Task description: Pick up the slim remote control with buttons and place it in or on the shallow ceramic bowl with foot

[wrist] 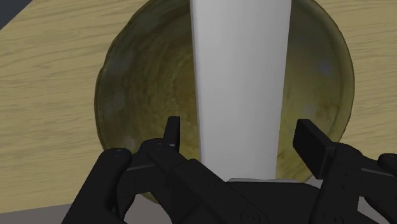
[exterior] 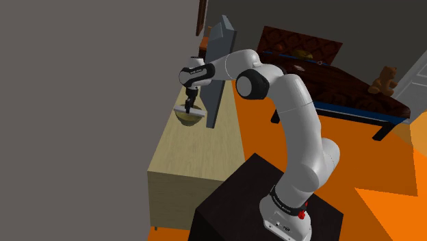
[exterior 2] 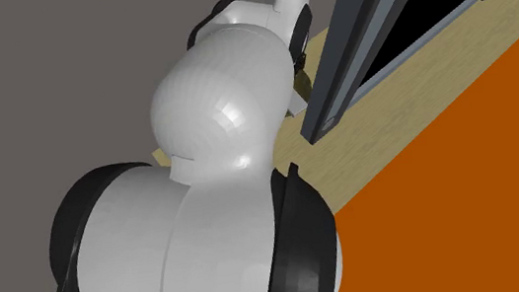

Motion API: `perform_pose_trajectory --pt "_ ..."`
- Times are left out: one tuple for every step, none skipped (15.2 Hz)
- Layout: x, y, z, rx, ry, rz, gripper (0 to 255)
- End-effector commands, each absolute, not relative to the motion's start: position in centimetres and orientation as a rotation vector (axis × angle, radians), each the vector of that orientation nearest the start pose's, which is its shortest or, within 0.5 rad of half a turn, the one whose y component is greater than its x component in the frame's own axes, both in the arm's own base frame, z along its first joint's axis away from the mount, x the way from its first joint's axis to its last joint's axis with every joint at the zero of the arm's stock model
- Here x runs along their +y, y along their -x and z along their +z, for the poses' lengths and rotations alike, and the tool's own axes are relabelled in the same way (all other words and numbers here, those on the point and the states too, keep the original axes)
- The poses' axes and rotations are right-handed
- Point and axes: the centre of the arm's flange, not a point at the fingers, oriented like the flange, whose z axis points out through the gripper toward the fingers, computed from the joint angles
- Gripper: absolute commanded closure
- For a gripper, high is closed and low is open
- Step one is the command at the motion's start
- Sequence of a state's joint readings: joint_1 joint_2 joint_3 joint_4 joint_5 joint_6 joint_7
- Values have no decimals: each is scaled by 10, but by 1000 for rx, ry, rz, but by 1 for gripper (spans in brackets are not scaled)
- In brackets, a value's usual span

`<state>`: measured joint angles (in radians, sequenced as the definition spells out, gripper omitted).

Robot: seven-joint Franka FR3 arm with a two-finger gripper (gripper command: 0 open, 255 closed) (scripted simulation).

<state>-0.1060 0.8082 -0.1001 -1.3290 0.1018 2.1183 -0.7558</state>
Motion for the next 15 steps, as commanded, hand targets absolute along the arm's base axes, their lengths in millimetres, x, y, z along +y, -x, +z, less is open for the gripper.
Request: perform_pose_trajectory --pt "-131 -729 249 -812 3015 10 0" --pt "-131 -729 249 -812 3015 10 0" --pt "-130 -729 249 -812 3015 10 0" --pt "-130 -729 249 -812 3015 10 0" --pt "-131 -729 262 -812 3015 10 0" --pt "-131 -729 275 -812 3015 10 0" --pt "-131 -729 288 -812 3015 10 0" --pt "-131 -729 299 -812 3015 10 0" --pt "-131 -729 299 -812 3015 10 0" --pt "-131 -729 299 -812 3015 10 0" --pt "-131 -729 299 -812 3015 10 0" --pt "-131 -729 299 -812 3015 10 0" --pt "-131 -729 299 -812 3015 10 0" --pt "-131 -729 299 -812 3015 10 0" --pt "-131 -729 299 -812 3015 10 0"
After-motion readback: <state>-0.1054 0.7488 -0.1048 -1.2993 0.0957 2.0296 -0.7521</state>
